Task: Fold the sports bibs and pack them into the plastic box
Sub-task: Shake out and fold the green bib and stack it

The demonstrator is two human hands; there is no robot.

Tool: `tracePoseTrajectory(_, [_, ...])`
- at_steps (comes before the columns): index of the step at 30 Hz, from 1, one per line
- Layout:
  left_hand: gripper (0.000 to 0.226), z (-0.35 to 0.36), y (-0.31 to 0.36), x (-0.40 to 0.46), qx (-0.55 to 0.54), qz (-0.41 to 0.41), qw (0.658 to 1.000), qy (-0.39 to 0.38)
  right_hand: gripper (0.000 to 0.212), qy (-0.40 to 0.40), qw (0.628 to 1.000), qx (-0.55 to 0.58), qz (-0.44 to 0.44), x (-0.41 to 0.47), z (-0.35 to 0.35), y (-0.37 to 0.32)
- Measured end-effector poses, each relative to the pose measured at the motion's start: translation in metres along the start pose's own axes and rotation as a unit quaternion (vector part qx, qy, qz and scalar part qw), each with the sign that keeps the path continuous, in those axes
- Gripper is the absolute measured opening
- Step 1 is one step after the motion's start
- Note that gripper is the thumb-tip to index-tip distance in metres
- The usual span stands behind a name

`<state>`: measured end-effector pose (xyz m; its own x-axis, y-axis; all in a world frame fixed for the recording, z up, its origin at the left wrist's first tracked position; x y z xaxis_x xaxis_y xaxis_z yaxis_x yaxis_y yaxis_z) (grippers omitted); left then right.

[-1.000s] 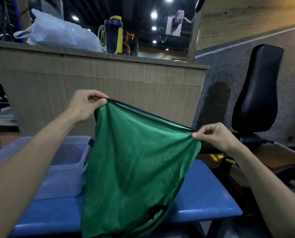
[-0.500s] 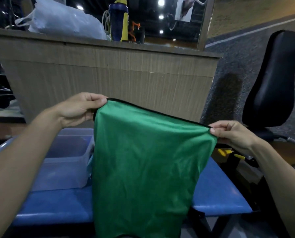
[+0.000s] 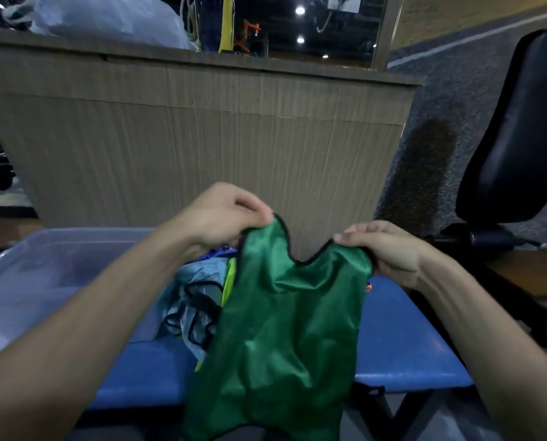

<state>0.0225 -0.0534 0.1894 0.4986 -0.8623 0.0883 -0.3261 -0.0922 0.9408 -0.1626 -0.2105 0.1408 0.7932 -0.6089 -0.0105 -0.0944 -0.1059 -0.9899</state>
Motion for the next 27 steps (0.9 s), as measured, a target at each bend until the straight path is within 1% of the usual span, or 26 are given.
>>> tracePoseTrajectory(2, [0.012,0.033,0.009,-0.002,-0.036,0.007,0.999,-0.030,0.013,0.026,0.999,-0.017,-0.040,0.001,0.031,-0.018])
tracePoseTrajectory(3, [0.014,0.042,0.012,-0.001,-0.043,0.010,0.998,-0.032,0.012,0.042,0.998,-0.017,-0.052,-0.001,0.041,-0.026])
tracePoseTrajectory(6, [0.016,0.040,0.014,-0.002,-0.063,0.021,0.998,-0.003,0.016,0.078,0.994,-0.010,-0.070,-0.006,0.049,-0.038])
tracePoseTrajectory(8, [0.018,0.037,0.015,-0.005,-0.059,0.049,0.997,0.002,0.012,0.098,0.993,-0.003,-0.073,-0.012,0.045,-0.040])
tracePoseTrajectory(11, [0.014,0.042,0.018,-0.012,-0.002,0.101,0.995,-0.002,0.016,0.150,0.986,-0.005,-0.073,-0.015,0.040,-0.039])
tracePoseTrajectory(12, [0.011,0.045,0.020,-0.014,0.039,0.115,0.993,0.008,0.017,0.162,0.984,-0.004,-0.074,-0.015,0.041,-0.039])
tracePoseTrajectory(14, [0.012,0.046,0.020,-0.013,0.115,0.128,0.984,0.041,0.018,0.172,0.982,0.001,-0.074,-0.015,0.044,-0.040])
tracePoseTrajectory(16, [0.013,0.044,0.018,-0.011,0.135,0.126,0.981,0.066,0.018,0.156,0.985,0.022,-0.063,-0.016,0.051,-0.040])
tracePoseTrajectory(18, [0.009,0.041,0.015,-0.011,0.129,0.126,0.981,0.074,0.017,0.121,0.990,0.057,-0.045,-0.017,0.057,-0.040])
tracePoseTrajectory(20, [0.024,0.039,0.014,-0.015,0.137,0.122,0.980,0.075,0.021,0.087,0.992,0.090,-0.027,-0.018,0.062,-0.038])
tracePoseTrajectory(22, [0.037,0.036,0.011,-0.016,0.157,0.113,0.977,0.093,0.023,0.071,0.993,0.094,-0.019,-0.019,0.064,-0.038])
tracePoseTrajectory(23, [0.037,0.034,0.011,-0.017,0.165,0.113,0.974,0.105,0.024,0.069,0.993,0.090,-0.020,-0.019,0.065,-0.038])
tracePoseTrajectory(25, [0.024,0.033,0.012,-0.017,0.157,0.116,0.973,0.125,0.025,0.068,0.994,0.083,-0.027,-0.018,0.064,-0.039])
tracePoseTrajectory(27, [0.013,0.031,0.010,-0.015,0.087,0.110,0.984,0.106,0.023,0.064,0.995,0.070,-0.044,-0.018,0.064,-0.040])
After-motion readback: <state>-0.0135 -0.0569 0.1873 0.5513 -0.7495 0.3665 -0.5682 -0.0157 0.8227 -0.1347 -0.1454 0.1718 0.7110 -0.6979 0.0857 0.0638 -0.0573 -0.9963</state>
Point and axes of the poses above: each hand's wrist, its own x-axis towards the middle knuckle, its own z-axis out of the palm, y = z × x, the point moved 9 cm from there along x, towards the middle knuckle, and after that the axes turned 3 degrees about -z, right-handed, at the moved point
